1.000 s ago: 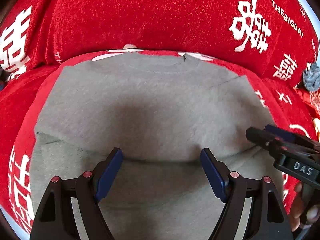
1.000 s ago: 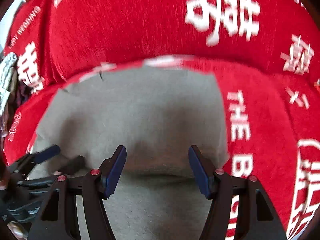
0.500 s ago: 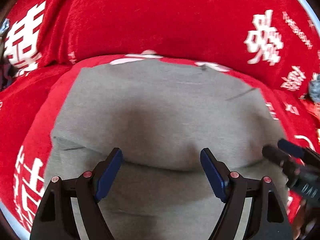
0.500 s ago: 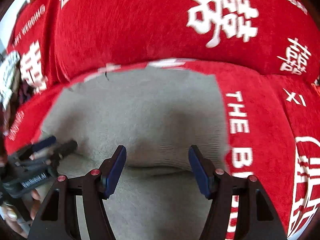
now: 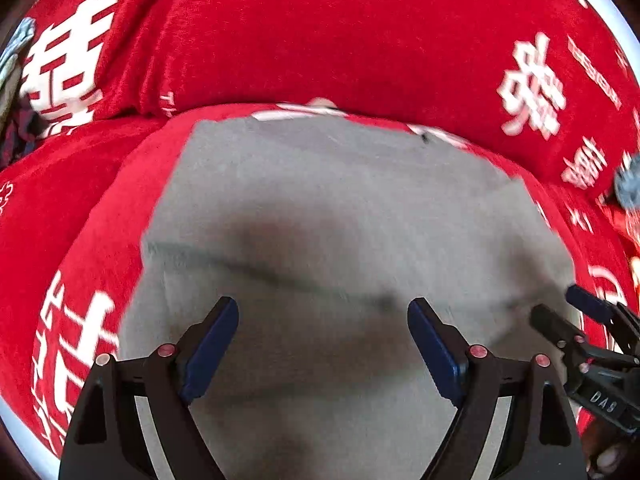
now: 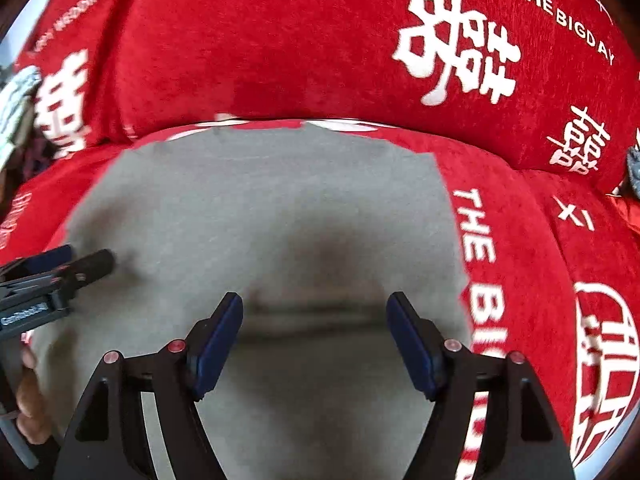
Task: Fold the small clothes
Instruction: 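Move both open grippers to the hem of the grey sweater, then grasp the sweater hem with both grippers and lift it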
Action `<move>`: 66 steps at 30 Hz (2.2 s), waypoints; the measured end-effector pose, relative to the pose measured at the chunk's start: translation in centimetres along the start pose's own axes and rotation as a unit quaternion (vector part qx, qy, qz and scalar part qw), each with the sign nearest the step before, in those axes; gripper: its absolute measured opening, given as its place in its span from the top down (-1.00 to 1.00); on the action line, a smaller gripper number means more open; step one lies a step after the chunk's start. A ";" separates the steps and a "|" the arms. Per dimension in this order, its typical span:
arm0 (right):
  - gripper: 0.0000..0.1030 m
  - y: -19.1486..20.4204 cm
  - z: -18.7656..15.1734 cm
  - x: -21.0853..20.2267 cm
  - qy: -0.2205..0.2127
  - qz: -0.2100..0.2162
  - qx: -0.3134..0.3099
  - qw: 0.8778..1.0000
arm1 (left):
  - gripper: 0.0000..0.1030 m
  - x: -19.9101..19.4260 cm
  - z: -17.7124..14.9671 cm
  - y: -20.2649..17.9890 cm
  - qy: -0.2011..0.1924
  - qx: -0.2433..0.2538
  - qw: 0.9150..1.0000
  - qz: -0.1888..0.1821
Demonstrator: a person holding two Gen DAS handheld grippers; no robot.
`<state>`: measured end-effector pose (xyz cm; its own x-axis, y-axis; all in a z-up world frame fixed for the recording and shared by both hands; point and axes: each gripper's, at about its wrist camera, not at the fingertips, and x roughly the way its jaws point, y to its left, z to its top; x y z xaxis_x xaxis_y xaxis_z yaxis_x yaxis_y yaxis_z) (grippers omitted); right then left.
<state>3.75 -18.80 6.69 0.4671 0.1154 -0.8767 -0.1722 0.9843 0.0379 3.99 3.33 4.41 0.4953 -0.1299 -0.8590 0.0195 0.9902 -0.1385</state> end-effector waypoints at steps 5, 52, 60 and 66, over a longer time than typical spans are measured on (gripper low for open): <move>-0.50 1.9 -3.2 1.0 0.014 -0.019 -0.032 0.999 | -0.70 0.6 -2.4 -0.6 -0.007 0.038 0.999 0.037; -0.63 -3.9 -20.3 -6.8 0.016 -0.002 0.051 0.999 | -0.98 -5.5 -18.3 8.0 0.045 -0.078 0.995 -0.051; -0.04 -2.4 -20.9 -7.2 0.014 -0.011 0.031 0.999 | -0.30 -6.0 -19.1 7.0 0.045 -0.073 0.996 -0.032; 0.76 -3.6 -20.5 -8.5 -0.002 0.052 0.057 0.997 | 0.68 -7.7 -19.1 7.6 0.034 -0.074 0.995 -0.050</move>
<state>-17.39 -26.02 4.16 0.4560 0.2176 -0.8630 -0.1209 0.9758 0.1822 -16.25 10.82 0.59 0.4366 -0.2356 -0.8682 -0.0649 0.9543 -0.2917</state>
